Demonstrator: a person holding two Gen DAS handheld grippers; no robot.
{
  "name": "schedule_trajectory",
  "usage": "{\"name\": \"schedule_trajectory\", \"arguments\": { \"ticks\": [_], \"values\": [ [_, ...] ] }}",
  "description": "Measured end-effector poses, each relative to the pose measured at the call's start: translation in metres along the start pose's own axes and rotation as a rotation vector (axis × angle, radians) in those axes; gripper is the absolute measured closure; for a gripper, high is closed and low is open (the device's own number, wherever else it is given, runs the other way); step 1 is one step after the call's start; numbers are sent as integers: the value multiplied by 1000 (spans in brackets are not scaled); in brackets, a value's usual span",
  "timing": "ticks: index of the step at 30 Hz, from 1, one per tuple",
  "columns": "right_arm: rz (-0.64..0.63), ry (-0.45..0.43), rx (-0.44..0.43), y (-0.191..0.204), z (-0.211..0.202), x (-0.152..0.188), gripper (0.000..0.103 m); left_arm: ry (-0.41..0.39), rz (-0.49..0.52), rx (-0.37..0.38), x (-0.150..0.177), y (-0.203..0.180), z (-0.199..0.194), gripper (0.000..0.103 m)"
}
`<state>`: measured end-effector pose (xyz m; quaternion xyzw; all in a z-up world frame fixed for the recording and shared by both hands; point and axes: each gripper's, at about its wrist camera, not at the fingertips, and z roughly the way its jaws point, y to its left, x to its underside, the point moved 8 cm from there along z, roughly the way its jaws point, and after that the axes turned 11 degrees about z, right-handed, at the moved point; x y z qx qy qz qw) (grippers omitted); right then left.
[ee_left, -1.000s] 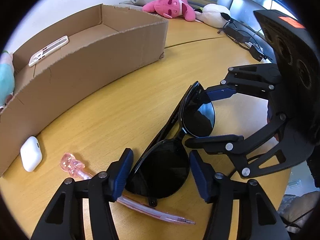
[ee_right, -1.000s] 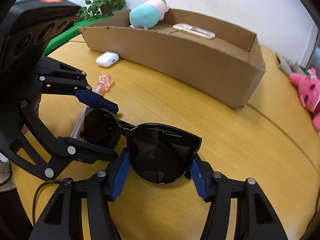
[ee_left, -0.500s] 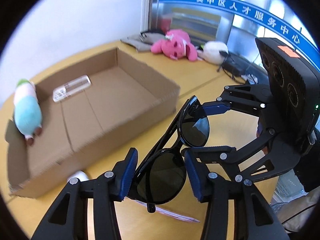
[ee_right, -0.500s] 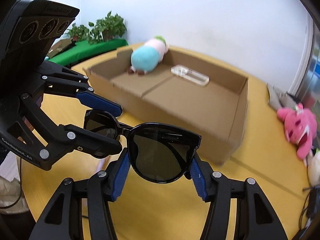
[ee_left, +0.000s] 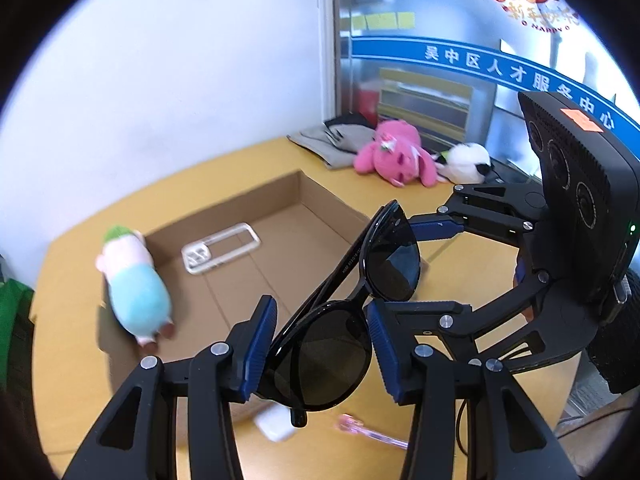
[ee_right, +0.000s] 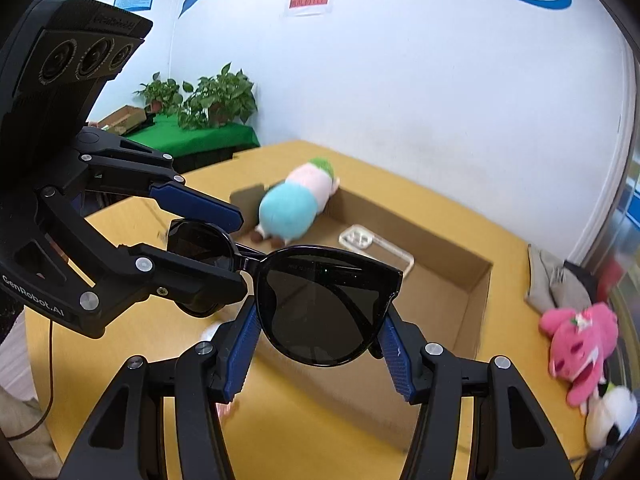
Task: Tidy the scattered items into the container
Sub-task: 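Carry the black sunglasses with both grippers over the box and lower them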
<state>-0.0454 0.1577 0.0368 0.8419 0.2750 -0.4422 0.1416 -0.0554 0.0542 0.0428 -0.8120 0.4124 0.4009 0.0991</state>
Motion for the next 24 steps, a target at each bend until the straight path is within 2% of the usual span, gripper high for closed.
{"name": "schedule_trajectory", "arguments": {
  "ticks": [10, 17, 24],
  "values": [
    [22, -17, -36, 12, 45, -59, 42, 6, -27, -32, -11, 68, -3, 58],
    [48, 11, -78, 23, 87, -68, 42, 39, -62, -39, 7, 106, 9, 58],
    [59, 70, -109, 37, 133, -63, 42, 89, -103, -2, 39, 138, 28, 58]
  ]
}}
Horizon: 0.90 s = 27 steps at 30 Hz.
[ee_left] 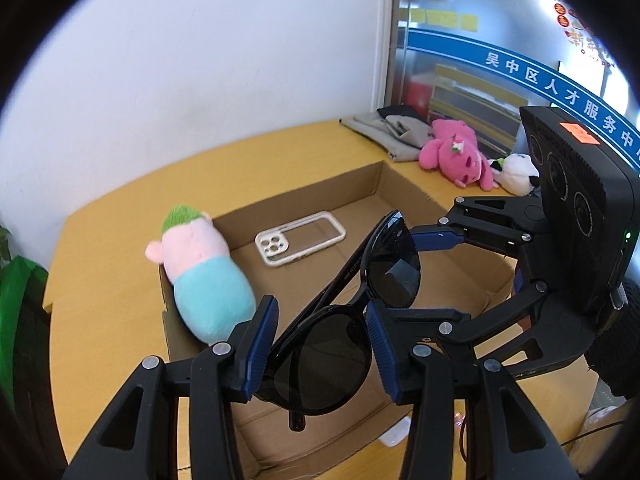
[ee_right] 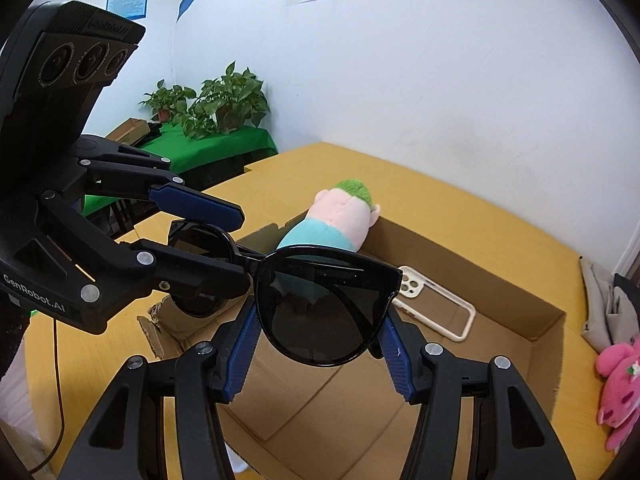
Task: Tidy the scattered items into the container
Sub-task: 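Carry the black sunglasses with both grippers over the box and lower them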
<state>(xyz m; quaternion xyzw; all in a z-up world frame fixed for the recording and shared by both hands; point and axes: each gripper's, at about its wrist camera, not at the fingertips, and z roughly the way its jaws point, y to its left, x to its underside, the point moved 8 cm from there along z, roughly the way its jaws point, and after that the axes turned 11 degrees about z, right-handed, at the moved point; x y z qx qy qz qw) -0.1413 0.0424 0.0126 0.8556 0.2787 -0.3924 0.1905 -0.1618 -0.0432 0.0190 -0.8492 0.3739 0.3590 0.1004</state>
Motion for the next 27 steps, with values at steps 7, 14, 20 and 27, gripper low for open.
{"name": "schedule_trajectory", "arguments": {
  "ticks": [7, 14, 20, 27],
  "values": [
    [27, 70, -22, 2, 45, 10, 42, 46, -41, 49, 25, 23, 26, 59],
    [65, 149, -48, 2, 85, 25, 42, 103, -79, 104, 51, 38, 53, 59],
    [84, 233, -54, -1, 112, 40, 42, 154, -137, 145, 70, 44, 77, 59],
    [131, 386, -78, -6, 134, 56, 44, 238, -184, 193, 85, 48, 101, 76]
  ]
}}
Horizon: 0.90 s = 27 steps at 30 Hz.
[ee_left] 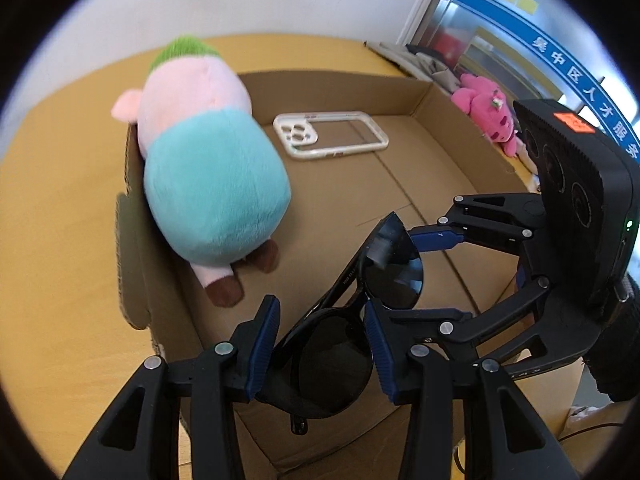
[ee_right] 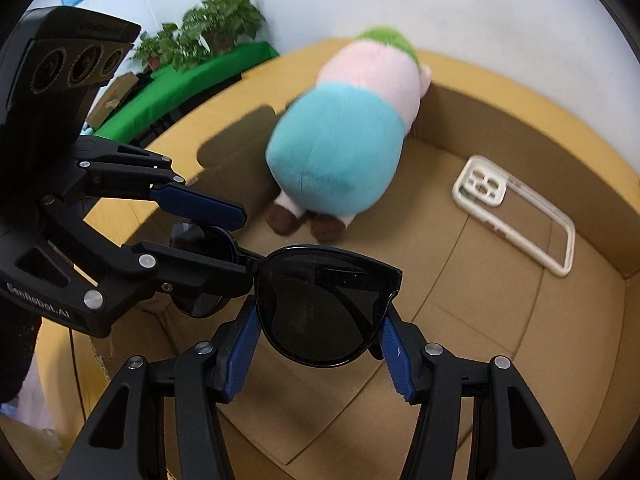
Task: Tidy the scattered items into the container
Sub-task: 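Carry the black sunglasses with both grippers over the box and lower them, then open both grippers to release the sunglasses beside the pig and withdraw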
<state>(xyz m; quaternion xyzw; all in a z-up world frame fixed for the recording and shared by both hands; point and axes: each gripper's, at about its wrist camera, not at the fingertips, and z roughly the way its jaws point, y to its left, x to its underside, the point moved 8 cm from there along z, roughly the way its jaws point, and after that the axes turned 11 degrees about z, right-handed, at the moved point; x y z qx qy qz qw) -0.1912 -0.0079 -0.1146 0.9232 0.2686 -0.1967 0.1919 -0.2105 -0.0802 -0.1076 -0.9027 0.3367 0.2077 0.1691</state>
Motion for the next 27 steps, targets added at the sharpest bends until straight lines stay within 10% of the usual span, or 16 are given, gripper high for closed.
{"name": "schedule_trajectory", "arguments": {
  "ticks": [3, 17, 19, 23, 27],
  "values": [
    [-24, 72, 0, 6, 12, 5, 75, 46, -34, 4, 4, 6, 12, 86],
    [-7, 154, 1, 1, 24, 10, 75, 69, -64, 9, 19, 11, 16, 86],
    [9, 138, 0, -5, 18, 7, 71, 60, -54, 11, 22, 7, 12, 86],
    [148, 83, -18, -36, -2, -9, 26, 30, -21, 35, 26, -8, -2, 77],
    [259, 90, -73, -51, -3, -20, 24, 48, 23, 20, 28, -26, 2, 57]
  ]
}}
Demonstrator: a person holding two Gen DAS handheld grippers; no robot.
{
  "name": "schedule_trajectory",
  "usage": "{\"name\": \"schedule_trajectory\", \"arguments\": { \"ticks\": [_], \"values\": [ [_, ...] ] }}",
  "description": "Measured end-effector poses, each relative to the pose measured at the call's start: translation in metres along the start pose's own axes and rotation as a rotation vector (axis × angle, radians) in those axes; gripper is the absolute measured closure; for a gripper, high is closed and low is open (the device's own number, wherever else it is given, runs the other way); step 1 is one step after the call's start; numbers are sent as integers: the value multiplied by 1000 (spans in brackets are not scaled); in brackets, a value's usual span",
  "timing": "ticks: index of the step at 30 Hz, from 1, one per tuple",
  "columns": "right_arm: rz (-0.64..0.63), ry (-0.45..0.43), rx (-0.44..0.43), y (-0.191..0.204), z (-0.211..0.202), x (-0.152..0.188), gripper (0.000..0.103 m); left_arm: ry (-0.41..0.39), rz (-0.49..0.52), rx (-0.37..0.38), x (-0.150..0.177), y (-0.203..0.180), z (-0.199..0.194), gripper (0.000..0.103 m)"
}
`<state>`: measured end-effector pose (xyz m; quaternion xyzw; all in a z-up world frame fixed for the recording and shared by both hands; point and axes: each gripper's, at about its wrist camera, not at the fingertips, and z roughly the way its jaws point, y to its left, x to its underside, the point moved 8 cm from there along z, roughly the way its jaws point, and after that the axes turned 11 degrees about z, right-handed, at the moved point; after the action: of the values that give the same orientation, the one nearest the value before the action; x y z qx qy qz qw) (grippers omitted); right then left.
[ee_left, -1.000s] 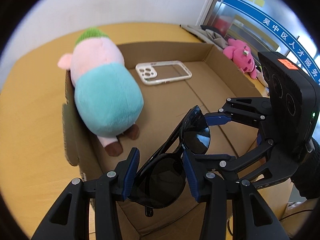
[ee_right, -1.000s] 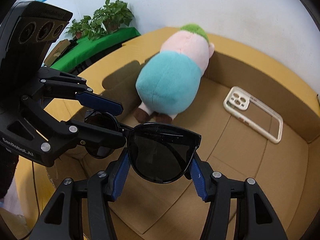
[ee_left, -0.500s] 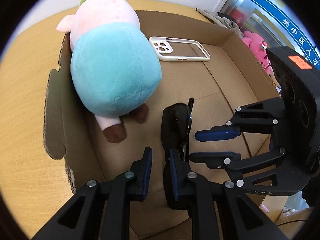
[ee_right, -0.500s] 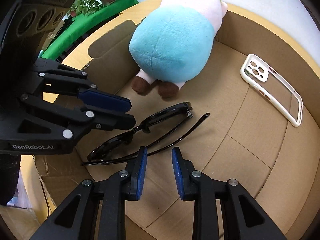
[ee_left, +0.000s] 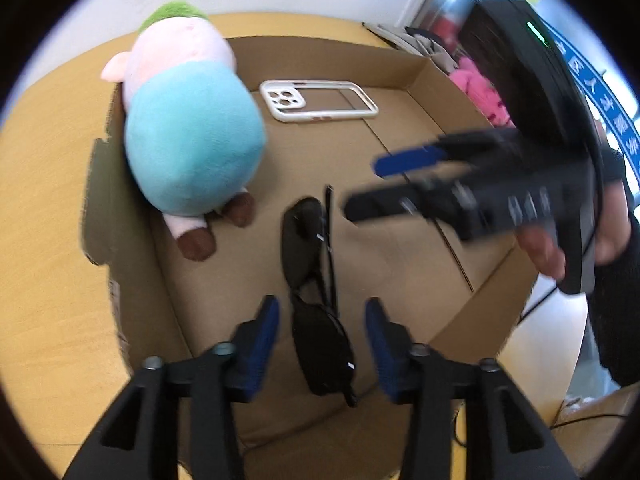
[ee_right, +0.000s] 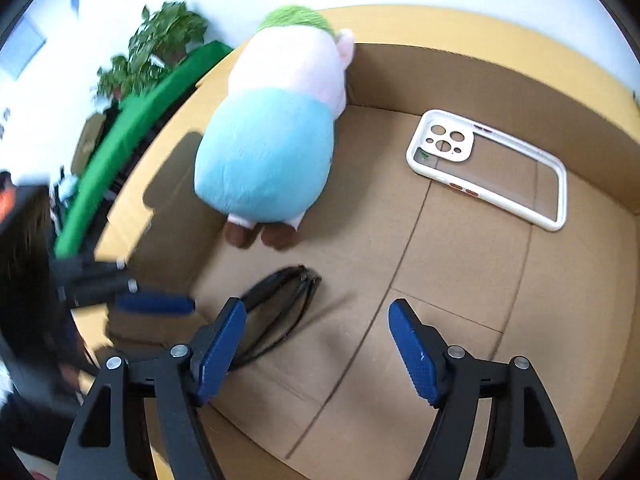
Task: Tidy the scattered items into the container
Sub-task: 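Open both grippers to release the sunglasses beside the pig and withdraw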
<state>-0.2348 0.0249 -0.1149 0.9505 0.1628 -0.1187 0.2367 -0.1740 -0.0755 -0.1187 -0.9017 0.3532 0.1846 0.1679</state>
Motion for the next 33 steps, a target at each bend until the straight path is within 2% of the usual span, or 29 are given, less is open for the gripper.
{"name": "schedule_trajectory", "arguments": {
  "ticks": [3, 4, 6, 7, 11, 15, 24, 28, 31, 33],
  "values": [
    [-15, 34, -5, 15, 14, 6, 25, 54, 19, -35, 5, -6, 13, 58],
    [-23, 43, 0, 21, 19, 11, 28, 69, 18, -44, 7, -6, 16, 66],
    [-28, 62, -2, 29, 29, 15, 40, 93, 7, -57, 11, -4, 20, 78],
    [-28, 66, -2, 32, 34, 16, 43, 98, 0, -63, 13, -2, 20, 82],
    [-21, 57, -7, 41, 44, 14, 49, 99, -25, -104, 19, 8, 14, 87],
    [-25, 48, -17, 52, 47, 15, 51, 89, -47, -115, 22, 10, 6, 90],
    [-7, 54, -49, 69, 57, 15, 52, 107, -55, -164, 35, 12, -4, 91],
    [-7, 49, -42, 68, 57, 17, 51, 103, -68, -160, 36, 9, -3, 88],
    [1, 25, -25, 60, 49, 18, 47, 70, -87, -140, 35, 6, -9, 86],
    [9, -17, -18, 53, 35, 19, 31, 44, -89, -158, 34, 4, -16, 79]
  ]
}}
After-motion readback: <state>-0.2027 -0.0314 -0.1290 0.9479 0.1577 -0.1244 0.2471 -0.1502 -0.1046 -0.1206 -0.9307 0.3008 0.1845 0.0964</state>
